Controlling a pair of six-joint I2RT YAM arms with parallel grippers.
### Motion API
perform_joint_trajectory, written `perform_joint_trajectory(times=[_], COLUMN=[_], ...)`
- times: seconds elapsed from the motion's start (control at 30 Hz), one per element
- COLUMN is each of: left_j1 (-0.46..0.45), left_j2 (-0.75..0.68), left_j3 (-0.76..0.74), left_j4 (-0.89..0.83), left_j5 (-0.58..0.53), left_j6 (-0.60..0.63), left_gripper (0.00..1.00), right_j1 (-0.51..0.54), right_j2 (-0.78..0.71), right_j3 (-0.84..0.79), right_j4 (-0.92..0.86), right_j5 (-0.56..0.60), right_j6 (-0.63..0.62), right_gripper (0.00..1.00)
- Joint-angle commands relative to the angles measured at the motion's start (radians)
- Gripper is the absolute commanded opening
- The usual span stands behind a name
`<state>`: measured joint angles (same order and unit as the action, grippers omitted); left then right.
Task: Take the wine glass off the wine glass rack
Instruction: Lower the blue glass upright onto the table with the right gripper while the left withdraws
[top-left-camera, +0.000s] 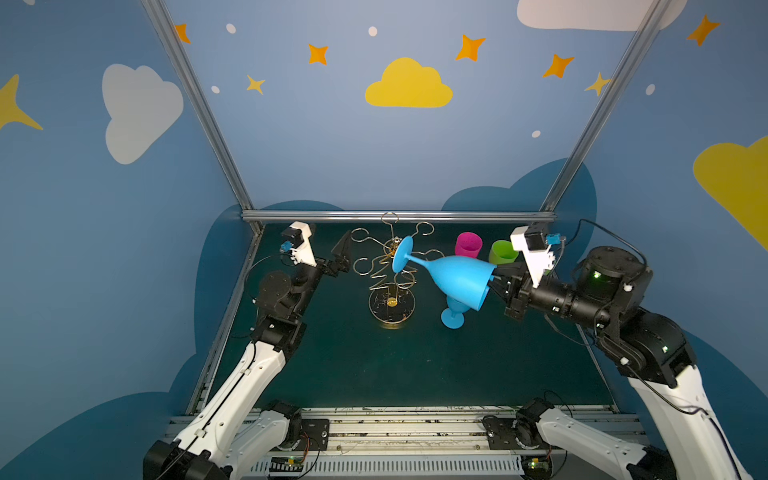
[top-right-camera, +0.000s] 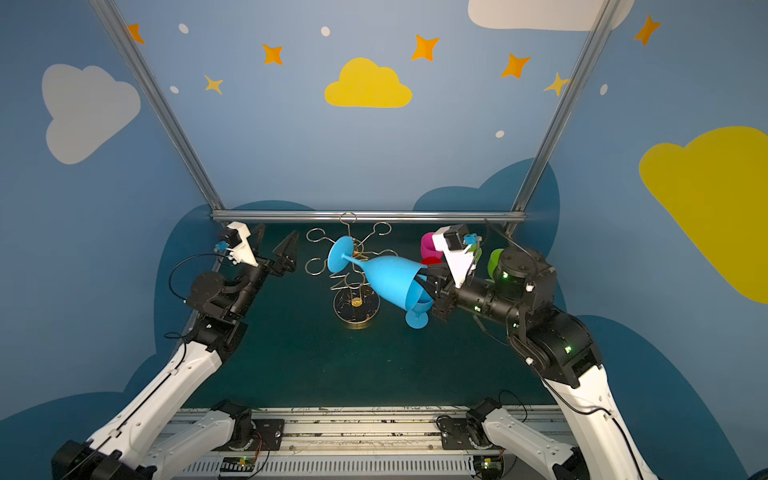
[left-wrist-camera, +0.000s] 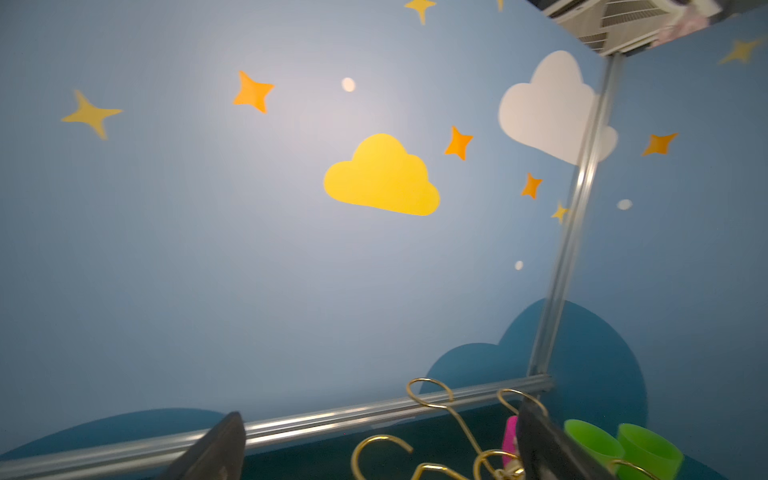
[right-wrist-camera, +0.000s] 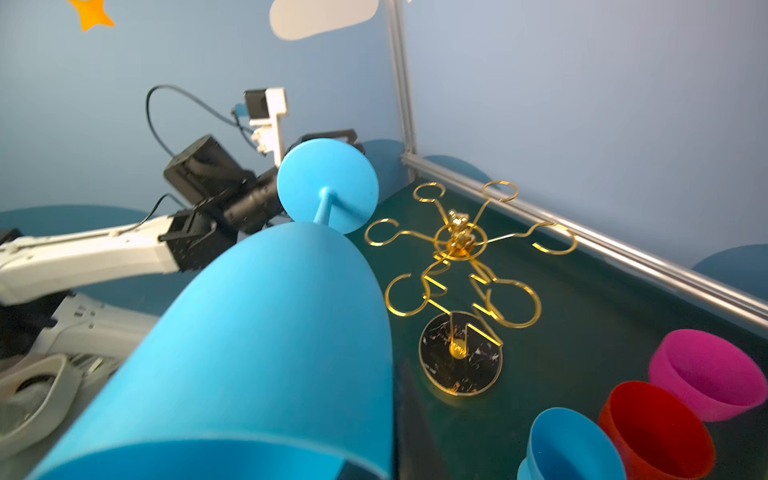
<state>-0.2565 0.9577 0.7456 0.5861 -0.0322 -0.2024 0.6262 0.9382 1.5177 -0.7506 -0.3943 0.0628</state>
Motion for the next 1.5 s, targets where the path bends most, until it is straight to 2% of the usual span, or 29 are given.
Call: perform_joint_trajectory(times=[0.0, 0.13, 0.3, 0.53, 0.73, 0.87, 1.13, 1.3, 1.47], left_j1=[0.067, 0.136, 0.191, 0.223, 0.229, 0.23, 0.242, 0.247, 0.255], left_j2=[-0.037, -0.071, -0.096, -0.107, -0.106, -0.114, -0.112, -0.112, -0.104], left_j3=[-0.04, -0.094, -0.12, -0.158, -0.156, -0.161, -0.16, -0.167, -0.163], left_j4=[0.029, 0.032, 0.02, 0.027, 0.008, 0.001, -0.008, -0.005, -0.006], left_j5=[-0.071, -0.078, -0.086, -0.09, -0.083, -0.083, -0.086, -0.09, -0.088], left_j6=[-0.073, -0.104, -0.105, -0.14, -0.14, -0.151, -0.156, -0.165, -0.173], left_gripper=[0.99, 0.99, 0.99, 0.99, 0.99, 1.0, 1.0, 0.99, 0.99], right_j1=[0.049, 0.112, 0.18, 0.207, 0.211, 0.212, 0.213, 0.211, 0.21], right_j2=[0.0, -0.042, -0.079, 0.019, 0.114, 0.202, 0.327, 0.425, 0.506], right_j3=[0.0, -0.067, -0.174, -0.269, -0.323, -0.318, -0.34, -0.277, -0.239], right_j4=[-0.141, -0.256, -0.399, -0.516, -0.413, -0.403, -0.278, -0.351, -0.371], right_j5=[-0.022, 0.025, 0.165, 0.402, 0.446, 0.49, 0.488, 0.535, 0.514], right_j6=[-0.051, -0.04, 0.018, 0.14, 0.225, 0.243, 0.251, 0.293, 0.318], right_gripper=[0.0, 0.0, 0.0, 0.0, 0.0, 0.0, 0.0, 0.03, 0.05])
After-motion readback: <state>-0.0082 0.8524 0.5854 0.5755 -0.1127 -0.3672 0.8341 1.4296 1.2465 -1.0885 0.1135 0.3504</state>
